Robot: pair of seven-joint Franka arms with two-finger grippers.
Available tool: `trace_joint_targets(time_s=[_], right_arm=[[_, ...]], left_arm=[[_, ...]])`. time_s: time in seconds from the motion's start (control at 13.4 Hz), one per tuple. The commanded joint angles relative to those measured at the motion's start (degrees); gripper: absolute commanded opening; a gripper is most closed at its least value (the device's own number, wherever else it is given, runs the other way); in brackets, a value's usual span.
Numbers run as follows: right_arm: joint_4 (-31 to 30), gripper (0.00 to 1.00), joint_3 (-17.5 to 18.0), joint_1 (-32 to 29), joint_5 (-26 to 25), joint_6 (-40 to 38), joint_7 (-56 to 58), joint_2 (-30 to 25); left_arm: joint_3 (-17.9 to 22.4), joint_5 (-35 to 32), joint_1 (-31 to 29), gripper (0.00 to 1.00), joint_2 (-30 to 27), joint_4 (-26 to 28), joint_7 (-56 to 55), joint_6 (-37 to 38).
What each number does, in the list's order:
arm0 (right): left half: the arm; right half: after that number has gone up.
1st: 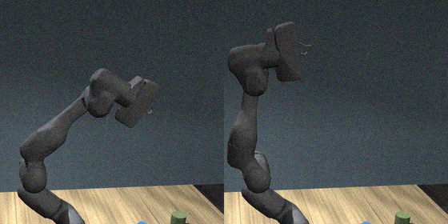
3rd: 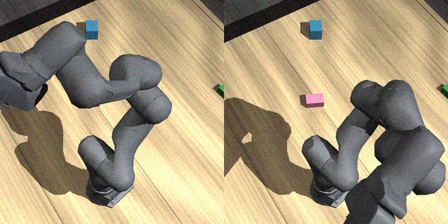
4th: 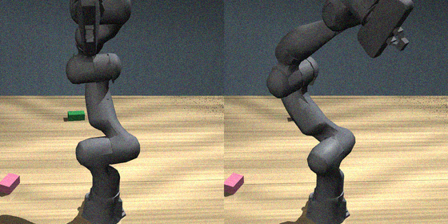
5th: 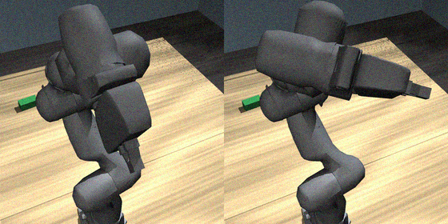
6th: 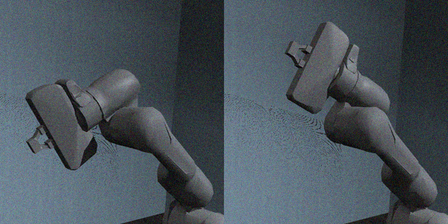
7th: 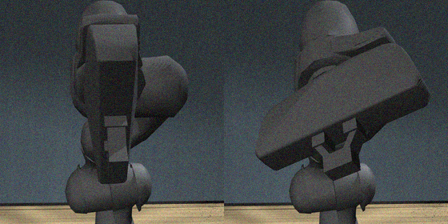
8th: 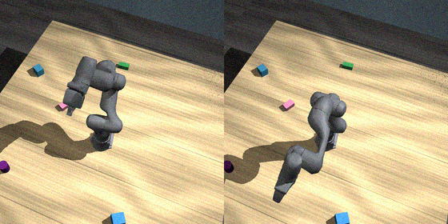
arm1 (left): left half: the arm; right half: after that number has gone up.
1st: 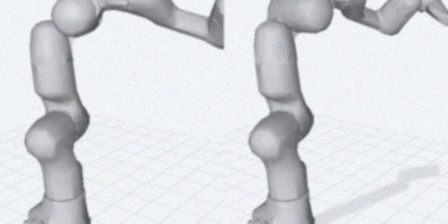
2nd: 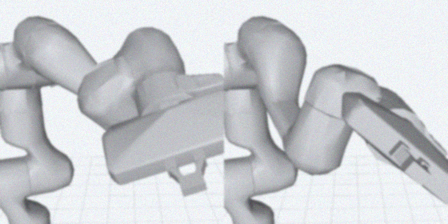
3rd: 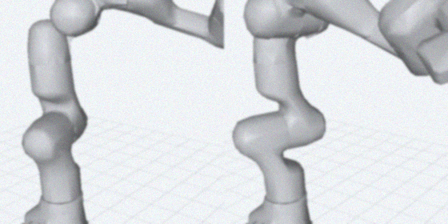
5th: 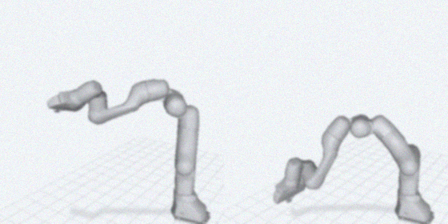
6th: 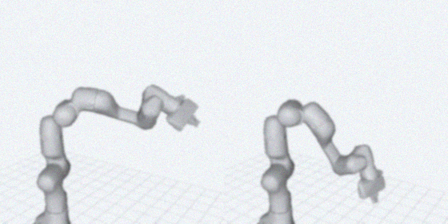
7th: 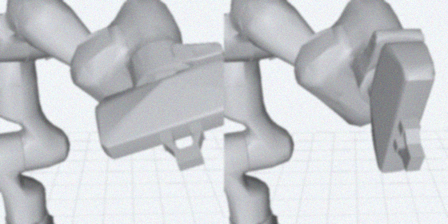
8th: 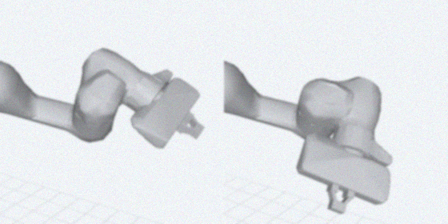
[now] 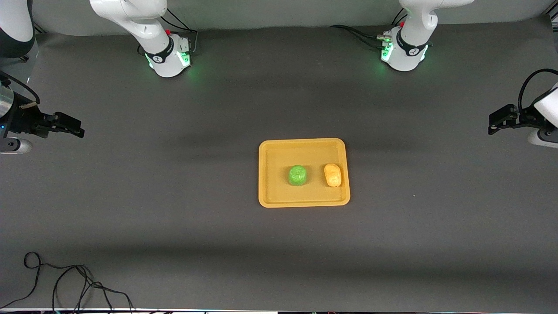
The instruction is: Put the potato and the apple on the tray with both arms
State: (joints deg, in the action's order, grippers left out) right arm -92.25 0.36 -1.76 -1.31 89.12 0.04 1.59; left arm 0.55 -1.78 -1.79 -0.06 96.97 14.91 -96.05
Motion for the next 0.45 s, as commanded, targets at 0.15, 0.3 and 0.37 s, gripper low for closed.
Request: trace_joint_targets(time_s=[0.15,0.3,0.37], right_arm=[[0.05,1.00,-0.63,0.27,1.93,-0.44,0.66,-0.63],[0.05,1.00,-0.63,0.27,2.02,-0.44,0.40,-0.54],[0.05,1.00,-0.63,0.27,2.02,-0.44,0.40,-0.54]], left_arm=[[-0.02,-0.85,0.30,1.00,0.33,-0.99,-5.04,2.61],[-0.29,-0.94,0.91,1.00,0.24,-0.99,-9.54,2.88],[-0.81,-1.03,1.09,1.00,0.41,-1.08,-9.55,2.19]])
